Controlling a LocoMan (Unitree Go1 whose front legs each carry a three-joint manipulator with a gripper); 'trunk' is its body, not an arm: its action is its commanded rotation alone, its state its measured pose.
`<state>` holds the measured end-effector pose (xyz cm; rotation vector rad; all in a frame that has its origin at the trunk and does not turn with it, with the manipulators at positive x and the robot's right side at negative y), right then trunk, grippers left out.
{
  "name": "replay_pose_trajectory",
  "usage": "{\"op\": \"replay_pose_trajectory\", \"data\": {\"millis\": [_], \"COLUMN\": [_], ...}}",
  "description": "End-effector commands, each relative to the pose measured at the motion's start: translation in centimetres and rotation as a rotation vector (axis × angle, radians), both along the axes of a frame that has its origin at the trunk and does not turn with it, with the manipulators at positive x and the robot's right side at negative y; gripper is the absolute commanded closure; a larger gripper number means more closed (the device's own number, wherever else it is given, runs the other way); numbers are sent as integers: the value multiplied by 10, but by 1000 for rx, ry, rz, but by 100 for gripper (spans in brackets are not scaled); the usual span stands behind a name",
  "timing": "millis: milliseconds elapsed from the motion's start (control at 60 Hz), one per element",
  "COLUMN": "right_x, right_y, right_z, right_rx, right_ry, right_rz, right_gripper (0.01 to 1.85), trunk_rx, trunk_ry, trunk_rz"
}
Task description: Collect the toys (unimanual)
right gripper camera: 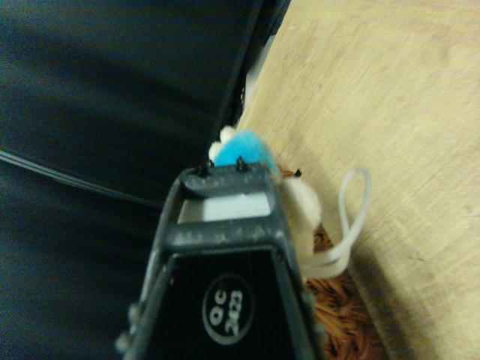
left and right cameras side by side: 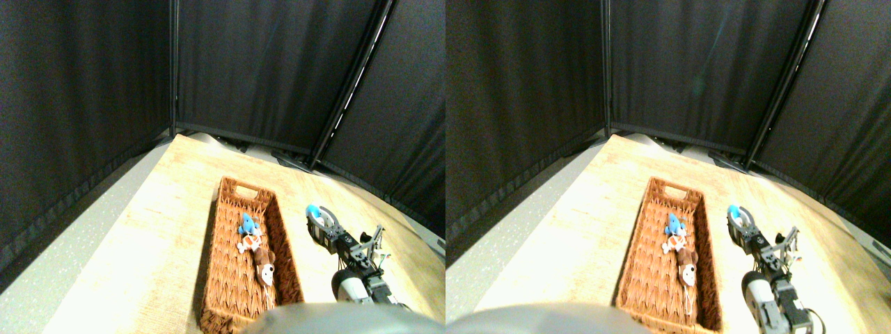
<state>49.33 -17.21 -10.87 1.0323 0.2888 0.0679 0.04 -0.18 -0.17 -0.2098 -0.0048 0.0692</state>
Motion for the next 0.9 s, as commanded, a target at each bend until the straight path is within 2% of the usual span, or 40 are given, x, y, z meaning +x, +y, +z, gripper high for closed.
{"op": "replay_pose_trajectory", "data": {"millis": [17,333,533,667,800,900], "right_x": [1,4,2,3,5,6], "right_y": [10,55,77,84,83,79], "right_z": [4,2,-6,-13,-20,-21], "right_rx": [79,129,96,126,128,79], "right_ry": [12,68,85,117,131,132], "right_rz": [-8,49,112,126,105,123], "right_gripper": [180,180,175,177,178,171], "trunk_rx": [-44,-99,-119,-119,-111,-103], "trunk_ry": [-18,-24,-24,-20,-14,-11], "trunk_rz": [46,119,139,143,134,125]}}
